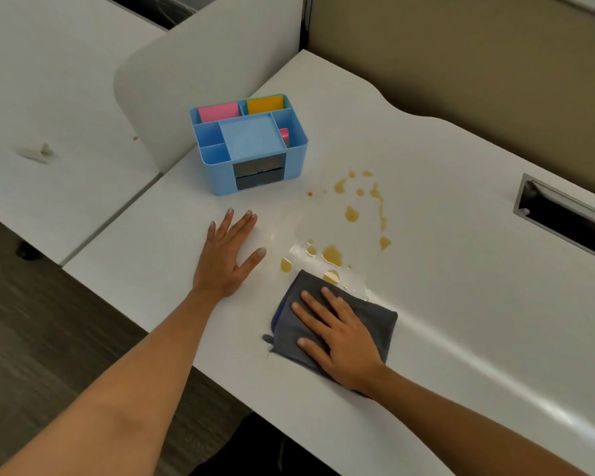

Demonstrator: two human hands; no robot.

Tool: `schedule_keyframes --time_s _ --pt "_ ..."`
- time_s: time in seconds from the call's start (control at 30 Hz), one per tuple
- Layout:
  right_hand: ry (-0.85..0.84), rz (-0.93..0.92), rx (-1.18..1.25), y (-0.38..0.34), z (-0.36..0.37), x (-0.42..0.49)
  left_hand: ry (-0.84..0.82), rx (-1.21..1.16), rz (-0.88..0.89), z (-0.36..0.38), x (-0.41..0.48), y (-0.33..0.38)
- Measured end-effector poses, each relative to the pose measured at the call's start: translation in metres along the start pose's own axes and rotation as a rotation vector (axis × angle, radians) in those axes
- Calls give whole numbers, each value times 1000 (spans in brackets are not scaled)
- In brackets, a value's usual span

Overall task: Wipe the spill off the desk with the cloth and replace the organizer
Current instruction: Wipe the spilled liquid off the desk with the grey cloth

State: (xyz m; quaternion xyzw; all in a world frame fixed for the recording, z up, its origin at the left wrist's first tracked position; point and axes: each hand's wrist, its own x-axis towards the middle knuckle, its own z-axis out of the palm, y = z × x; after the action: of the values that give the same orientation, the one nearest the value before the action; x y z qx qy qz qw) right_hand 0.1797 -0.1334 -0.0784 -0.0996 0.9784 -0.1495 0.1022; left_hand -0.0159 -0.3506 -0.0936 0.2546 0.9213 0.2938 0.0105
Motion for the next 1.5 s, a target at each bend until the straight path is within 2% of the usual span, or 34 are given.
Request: schedule_keyframes --time_s 0.1,0.17,0.43,0.6,0.73,1.03,1.2,1.5 --pt "-92 -278 -70 28 -18 8 -1 9 1 1 0 -1" --pt "-122 -374 -97 34 -21 13 -1 14 8 1 0 -1" --pt "-75 -449 -46 18 -11 39 20 33 44 3 -1 -3" --pt "7 -387 1 -15 -7 92 40 -5 66 1 -1 -3" --pt "92 -289 71 -23 -11 132 99 -76 13 -3 0 -2" --pt "223 62 127 -6 -30 188 127 -89 -9 -7 -1 3" --pt "254 171 165 -5 -21 161 121 -96 -12 -7 -2 3" --pt "204 145 146 11 -1 13 98 -84 -27 -4 0 2"
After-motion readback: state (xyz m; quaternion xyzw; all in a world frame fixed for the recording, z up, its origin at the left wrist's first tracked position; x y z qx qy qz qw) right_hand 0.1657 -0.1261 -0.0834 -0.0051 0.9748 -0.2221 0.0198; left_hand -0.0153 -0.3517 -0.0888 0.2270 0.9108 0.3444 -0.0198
